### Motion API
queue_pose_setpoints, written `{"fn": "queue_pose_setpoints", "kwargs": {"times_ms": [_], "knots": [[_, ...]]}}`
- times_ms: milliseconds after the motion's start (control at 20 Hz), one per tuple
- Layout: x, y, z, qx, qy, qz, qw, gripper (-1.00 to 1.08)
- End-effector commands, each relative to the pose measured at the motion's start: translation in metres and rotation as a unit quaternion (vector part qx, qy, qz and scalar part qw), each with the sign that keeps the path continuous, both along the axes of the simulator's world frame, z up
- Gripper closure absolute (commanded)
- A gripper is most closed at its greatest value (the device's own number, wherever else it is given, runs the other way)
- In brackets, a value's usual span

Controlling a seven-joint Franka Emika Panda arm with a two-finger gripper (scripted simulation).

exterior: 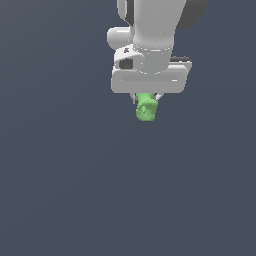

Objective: Pick up the object and move it to a goal position.

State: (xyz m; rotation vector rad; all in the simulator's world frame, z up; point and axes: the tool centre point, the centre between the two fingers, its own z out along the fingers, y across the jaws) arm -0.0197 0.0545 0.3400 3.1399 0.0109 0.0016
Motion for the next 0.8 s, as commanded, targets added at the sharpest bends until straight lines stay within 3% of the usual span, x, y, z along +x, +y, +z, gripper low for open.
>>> {"fn": "queue_pose_setpoints", "kwargs": {"times_ms": [0,350,750], "knots": [[-0.001,0.012,0.026,0.000,0.000,0.000,1.0000,1.08],[0.001,0.039,0.082,0.000,0.000,0.000,1.0000,1.08],[0.003,0.054,0.115,0.001,0.001,0.000,1.0000,1.08]]}}
